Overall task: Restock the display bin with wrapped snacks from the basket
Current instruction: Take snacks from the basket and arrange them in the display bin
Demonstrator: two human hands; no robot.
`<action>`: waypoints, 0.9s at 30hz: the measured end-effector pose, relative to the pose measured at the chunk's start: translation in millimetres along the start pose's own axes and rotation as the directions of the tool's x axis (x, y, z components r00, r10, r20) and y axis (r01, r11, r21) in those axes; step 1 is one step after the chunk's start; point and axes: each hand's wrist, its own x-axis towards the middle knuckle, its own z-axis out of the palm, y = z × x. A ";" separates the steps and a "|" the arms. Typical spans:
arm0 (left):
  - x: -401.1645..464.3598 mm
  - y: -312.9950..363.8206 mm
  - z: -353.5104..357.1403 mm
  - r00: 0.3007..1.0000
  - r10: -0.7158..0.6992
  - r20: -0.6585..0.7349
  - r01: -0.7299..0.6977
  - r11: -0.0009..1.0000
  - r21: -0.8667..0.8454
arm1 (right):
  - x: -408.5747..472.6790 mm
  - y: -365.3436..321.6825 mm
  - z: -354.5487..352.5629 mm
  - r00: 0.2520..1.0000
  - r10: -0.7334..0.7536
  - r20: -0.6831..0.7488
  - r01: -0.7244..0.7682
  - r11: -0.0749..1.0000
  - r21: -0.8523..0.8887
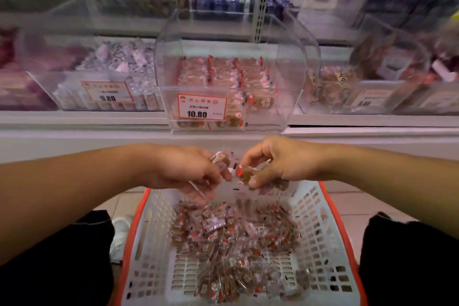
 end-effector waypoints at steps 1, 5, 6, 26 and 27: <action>0.6 5.1 1.2 1.000 0.003 -0.011 -0.004 0.999 -0.041 | -2.9 -5.4 -5.2 1.000 -0.015 -0.015 0.015 1.000 -0.003; 0.0 30.3 -2.0 0.992 0.031 0.126 0.005 0.961 -0.275 | -20.3 -30.3 -36.7 0.995 -0.074 -0.068 0.070 0.996 -0.053; -2.2 35.3 -4.7 0.976 0.055 0.213 0.026 0.932 -0.363 | -25.3 -36.2 -43.1 0.992 -0.092 -0.085 0.089 0.995 -0.041; -15.9 62.7 -10.9 0.829 0.212 0.518 -0.007 0.929 -0.369 | -38.5 -56.1 -44.8 0.917 -0.286 -0.277 0.287 0.957 -0.037; -17.0 63.7 -11.2 0.829 0.216 0.516 0.001 0.922 -0.388 | -38.8 -56.7 -44.0 0.907 -0.298 -0.297 0.307 0.951 -0.016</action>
